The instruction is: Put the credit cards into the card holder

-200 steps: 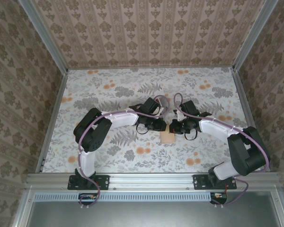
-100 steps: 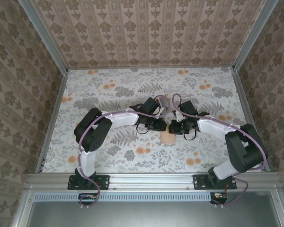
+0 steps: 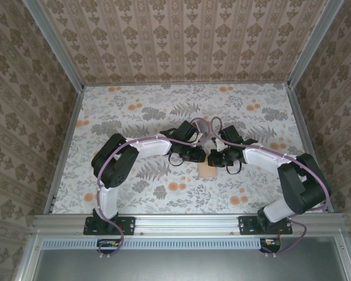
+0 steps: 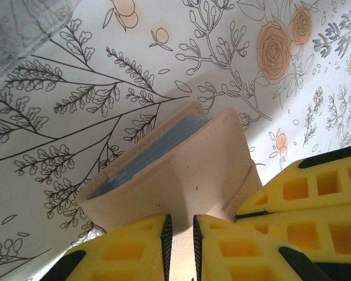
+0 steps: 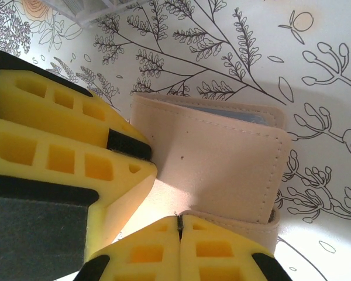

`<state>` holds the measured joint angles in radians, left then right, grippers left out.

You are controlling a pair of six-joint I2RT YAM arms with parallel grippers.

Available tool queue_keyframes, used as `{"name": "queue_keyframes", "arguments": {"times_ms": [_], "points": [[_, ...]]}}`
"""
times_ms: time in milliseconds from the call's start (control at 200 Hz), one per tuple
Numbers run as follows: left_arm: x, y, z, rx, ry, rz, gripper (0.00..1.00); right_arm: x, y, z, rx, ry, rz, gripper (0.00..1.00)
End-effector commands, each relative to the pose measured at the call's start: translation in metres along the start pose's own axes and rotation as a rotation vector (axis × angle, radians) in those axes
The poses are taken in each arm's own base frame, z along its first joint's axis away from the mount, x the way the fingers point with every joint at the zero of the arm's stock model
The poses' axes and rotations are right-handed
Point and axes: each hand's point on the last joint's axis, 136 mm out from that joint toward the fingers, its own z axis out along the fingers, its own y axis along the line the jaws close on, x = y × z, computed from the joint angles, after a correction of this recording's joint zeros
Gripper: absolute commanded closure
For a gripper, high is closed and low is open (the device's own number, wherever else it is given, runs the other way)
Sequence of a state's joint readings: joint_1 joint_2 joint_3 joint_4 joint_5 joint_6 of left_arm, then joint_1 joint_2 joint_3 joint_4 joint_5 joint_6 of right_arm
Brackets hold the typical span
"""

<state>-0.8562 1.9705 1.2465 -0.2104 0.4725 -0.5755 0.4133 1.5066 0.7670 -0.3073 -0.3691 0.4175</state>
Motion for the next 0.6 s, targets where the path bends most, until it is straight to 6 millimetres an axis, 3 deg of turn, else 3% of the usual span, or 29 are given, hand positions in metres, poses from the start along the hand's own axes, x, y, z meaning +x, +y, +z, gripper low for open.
{"name": "queue_keyframes", "arguments": {"times_ms": [0,300,435,595], "points": [[0.011,0.009,0.011,-0.032,0.049,-0.014,0.79,0.031,-0.019,0.012,0.082,0.091,0.000,1.00],[0.008,0.008,0.006,-0.036,0.030,-0.007,0.79,0.033,-0.022,0.006,0.124,0.079,-0.003,0.99],[-0.001,0.006,-0.008,-0.057,-0.026,0.026,0.76,0.015,-0.012,-0.005,0.111,0.010,-0.016,0.89],[-0.020,0.009,-0.039,-0.088,-0.125,0.062,0.69,-0.014,-0.006,-0.025,0.156,-0.089,-0.046,0.69]]}}
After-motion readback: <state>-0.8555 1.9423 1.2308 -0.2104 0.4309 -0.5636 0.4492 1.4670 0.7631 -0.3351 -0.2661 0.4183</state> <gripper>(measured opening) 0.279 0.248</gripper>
